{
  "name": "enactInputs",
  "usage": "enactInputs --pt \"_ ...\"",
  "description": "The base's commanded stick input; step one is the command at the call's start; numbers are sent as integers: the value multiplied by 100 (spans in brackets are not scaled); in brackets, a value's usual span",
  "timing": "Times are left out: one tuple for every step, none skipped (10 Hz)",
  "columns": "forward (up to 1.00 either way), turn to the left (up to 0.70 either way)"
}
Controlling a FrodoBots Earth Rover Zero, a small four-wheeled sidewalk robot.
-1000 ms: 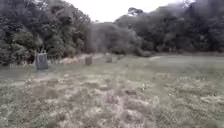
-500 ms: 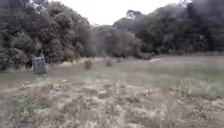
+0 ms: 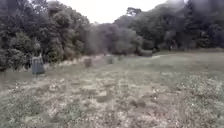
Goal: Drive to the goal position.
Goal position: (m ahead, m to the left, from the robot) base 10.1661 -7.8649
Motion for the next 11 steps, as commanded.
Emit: enactInputs --pt "50 0" --pt "50 0" --pt "50 0" --pt "50 0" --pt "50 0" --pt "50 0" --pt "50 0" --pt "50 0" --pt "50 -9" --pt "50 -14" --pt "50 -14"
